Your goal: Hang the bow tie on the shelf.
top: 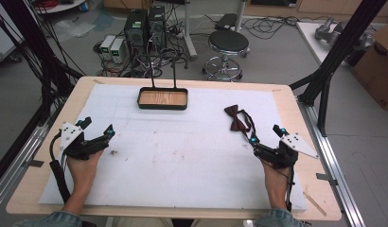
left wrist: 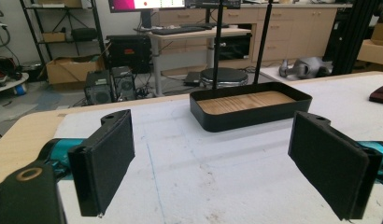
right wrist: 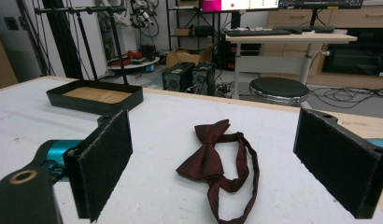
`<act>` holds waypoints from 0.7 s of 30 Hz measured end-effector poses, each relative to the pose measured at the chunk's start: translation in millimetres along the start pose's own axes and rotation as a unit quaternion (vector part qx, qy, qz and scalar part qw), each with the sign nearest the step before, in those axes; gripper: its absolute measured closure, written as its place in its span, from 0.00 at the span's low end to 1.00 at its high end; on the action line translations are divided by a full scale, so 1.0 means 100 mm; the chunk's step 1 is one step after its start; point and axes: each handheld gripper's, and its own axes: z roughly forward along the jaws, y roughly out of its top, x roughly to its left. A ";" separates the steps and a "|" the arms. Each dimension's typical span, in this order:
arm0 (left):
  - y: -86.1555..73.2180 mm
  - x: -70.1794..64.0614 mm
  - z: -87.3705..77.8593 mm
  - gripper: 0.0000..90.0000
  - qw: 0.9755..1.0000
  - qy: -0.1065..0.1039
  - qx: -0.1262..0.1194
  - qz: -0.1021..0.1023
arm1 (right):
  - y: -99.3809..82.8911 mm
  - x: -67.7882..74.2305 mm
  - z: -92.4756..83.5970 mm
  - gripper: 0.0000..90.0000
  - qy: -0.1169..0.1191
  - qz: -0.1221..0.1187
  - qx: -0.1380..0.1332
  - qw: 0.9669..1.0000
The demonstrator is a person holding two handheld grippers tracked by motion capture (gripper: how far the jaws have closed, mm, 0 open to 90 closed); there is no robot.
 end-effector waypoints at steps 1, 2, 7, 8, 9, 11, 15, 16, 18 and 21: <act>0.00 0.00 0.00 0.16 1.000 0.000 0.000 0.001 | 0.00 0.00 0.00 0.12 0.000 0.000 0.000 1.000; 0.00 0.00 0.00 0.16 1.000 0.001 0.000 0.001 | 0.00 0.00 0.00 0.12 0.000 0.000 0.001 1.000; 0.00 0.00 -0.01 0.16 1.000 0.001 0.000 0.000 | 0.00 0.01 0.00 0.12 0.001 -0.002 0.003 1.000; 0.00 -0.01 -0.01 0.16 1.000 0.001 0.000 0.000 | 0.00 0.01 0.00 0.12 0.002 -0.001 0.003 1.000; 0.00 -0.01 -0.01 0.16 1.000 -0.001 0.000 0.000 | 0.00 0.01 0.00 0.12 0.002 0.000 0.002 1.000; 0.00 -0.01 -0.01 0.16 1.000 -0.001 0.001 -0.001 | 0.00 0.02 -0.01 0.12 0.001 0.000 0.002 1.000; 0.00 -0.01 -0.01 0.16 1.000 0.000 0.002 0.000 | 0.00 0.02 0.00 0.12 0.000 -0.001 0.004 1.000; 0.00 -0.01 -0.01 0.16 1.000 0.000 0.003 0.000 | 0.00 0.02 0.00 0.12 0.000 -0.001 0.004 1.000; 0.00 -0.01 -0.01 0.16 1.000 0.000 0.004 0.001 | 0.00 0.01 0.00 0.12 0.001 0.000 0.005 1.000; 0.00 -0.01 0.00 0.16 1.000 0.001 0.003 -0.002 | 0.00 0.02 -0.01 0.12 0.000 0.000 0.006 1.000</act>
